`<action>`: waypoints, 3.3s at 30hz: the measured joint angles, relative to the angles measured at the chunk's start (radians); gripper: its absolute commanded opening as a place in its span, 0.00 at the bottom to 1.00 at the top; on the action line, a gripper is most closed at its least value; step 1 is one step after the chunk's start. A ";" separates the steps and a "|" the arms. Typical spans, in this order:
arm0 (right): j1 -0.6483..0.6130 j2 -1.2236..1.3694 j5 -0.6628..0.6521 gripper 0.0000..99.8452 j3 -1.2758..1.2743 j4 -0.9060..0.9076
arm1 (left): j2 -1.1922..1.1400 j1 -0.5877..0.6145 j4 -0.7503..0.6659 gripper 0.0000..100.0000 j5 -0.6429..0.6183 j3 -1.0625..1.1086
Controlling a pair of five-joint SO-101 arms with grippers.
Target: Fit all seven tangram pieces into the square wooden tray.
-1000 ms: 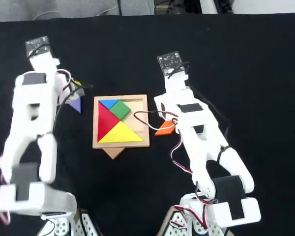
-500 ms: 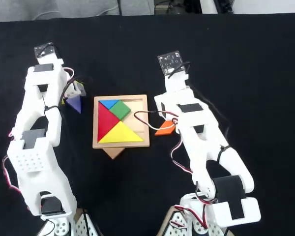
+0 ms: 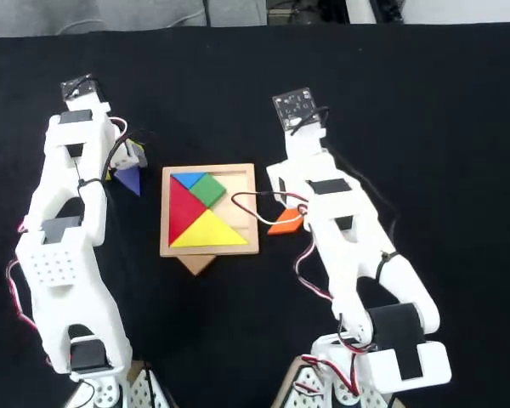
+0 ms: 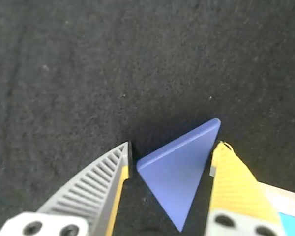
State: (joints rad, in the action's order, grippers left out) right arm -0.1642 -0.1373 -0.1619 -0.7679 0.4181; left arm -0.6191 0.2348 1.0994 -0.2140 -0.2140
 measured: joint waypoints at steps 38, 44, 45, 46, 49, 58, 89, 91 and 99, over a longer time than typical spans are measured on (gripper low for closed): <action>0.000 0.000 0.000 0.01 0.000 0.000 | -0.049 0.000 0.068 0.26 0.219 -0.089; 0.000 0.000 0.000 0.01 0.000 0.000 | -0.049 -0.005 0.077 0.18 0.229 -0.089; 0.000 0.000 0.000 0.01 0.000 0.000 | -0.049 -0.006 0.080 0.18 0.229 -0.092; 0.000 0.000 0.000 0.01 0.000 0.000 | -0.049 -0.009 0.083 0.18 0.229 -0.095; 0.000 0.000 0.000 0.01 0.000 0.000 | -0.049 -0.014 0.086 0.18 0.229 -0.095; 0.000 0.000 0.000 0.01 0.000 -0.002 | -0.051 -0.032 0.181 0.23 0.229 -0.137; 0.000 0.000 0.000 0.01 0.000 -0.002 | -0.035 0.020 0.198 0.23 -0.028 -0.043; 0.000 0.000 0.000 0.01 0.000 -0.002 | -0.031 0.014 0.187 0.23 -0.028 -0.043; 0.000 0.000 0.000 0.01 0.000 -0.002 | -0.029 0.002 0.184 0.22 -0.028 -0.043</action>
State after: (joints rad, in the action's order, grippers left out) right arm -0.1642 -0.1373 -0.1619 -0.7679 0.4166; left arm -0.6483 0.2363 1.2835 -0.2417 -0.2570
